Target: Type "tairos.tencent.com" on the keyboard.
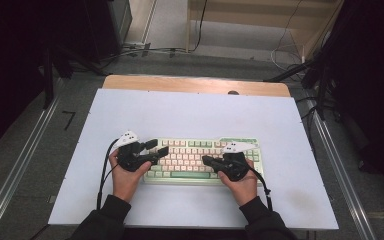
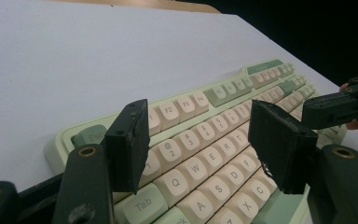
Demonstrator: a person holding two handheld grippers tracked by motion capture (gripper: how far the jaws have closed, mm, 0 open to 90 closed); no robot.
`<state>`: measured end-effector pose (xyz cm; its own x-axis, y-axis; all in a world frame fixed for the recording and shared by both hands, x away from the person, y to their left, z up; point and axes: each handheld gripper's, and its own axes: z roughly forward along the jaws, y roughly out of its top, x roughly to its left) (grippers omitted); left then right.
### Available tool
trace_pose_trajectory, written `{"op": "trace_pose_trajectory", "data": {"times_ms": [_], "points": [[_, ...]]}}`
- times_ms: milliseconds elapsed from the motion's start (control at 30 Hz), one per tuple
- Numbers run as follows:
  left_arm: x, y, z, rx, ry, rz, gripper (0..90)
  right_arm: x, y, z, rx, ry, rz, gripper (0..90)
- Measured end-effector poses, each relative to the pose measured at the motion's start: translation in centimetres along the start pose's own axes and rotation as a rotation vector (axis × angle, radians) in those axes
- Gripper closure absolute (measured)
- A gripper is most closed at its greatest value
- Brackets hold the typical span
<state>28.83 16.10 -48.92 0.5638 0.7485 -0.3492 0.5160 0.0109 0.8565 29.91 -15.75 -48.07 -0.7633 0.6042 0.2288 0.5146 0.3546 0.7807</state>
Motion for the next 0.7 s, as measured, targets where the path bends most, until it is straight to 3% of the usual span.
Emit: {"op": "trace_pose_trajectory", "data": {"times_ms": [700], "points": [[0.0,-0.3,0.1,0.012,0.002,0.003,39.7,1.4,0.0,1.6,0.049,0.031,-0.047,87.6]]}}
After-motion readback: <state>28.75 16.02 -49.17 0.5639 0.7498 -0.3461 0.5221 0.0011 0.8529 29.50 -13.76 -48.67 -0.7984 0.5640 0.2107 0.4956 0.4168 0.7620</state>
